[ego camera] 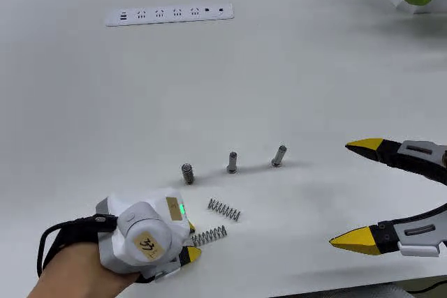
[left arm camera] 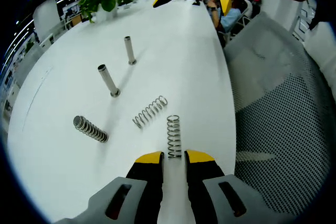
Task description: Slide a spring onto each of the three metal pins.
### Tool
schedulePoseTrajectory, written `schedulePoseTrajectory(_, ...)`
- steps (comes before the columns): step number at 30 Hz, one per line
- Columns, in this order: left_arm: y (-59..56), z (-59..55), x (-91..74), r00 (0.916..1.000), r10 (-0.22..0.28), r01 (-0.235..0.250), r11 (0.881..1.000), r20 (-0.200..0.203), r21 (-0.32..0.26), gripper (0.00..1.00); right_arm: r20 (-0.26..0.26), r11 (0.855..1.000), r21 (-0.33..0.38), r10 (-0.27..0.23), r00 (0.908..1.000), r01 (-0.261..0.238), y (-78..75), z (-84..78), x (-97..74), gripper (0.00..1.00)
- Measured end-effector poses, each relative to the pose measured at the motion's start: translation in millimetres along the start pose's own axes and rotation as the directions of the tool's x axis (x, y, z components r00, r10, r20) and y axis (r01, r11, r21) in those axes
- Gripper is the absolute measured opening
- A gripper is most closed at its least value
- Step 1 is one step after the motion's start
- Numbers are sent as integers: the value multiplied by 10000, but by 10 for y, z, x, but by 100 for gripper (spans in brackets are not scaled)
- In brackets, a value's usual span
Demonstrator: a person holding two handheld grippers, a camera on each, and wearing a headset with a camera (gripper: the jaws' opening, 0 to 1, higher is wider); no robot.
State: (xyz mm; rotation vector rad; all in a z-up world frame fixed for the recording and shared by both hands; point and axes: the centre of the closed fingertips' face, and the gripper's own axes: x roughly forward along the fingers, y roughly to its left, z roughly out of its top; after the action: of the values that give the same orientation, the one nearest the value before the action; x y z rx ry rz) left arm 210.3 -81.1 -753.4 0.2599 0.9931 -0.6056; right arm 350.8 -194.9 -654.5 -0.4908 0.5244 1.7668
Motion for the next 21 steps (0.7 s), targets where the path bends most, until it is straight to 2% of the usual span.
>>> schedulePoseTrajectory(9, 26, 8, 7, 9994, 232, -221, 9988, -243, 426, 11, -31, 10000, 42, -14, 10000, 14, 37, -2, 4, 88)
schedulePoseTrajectory(21, 6, -5, 5, 9997, 170, -165, 9995, -180, 286, 10, -89, 9998, 204, -32, 10000, 34, 57, -45, 29, 88)
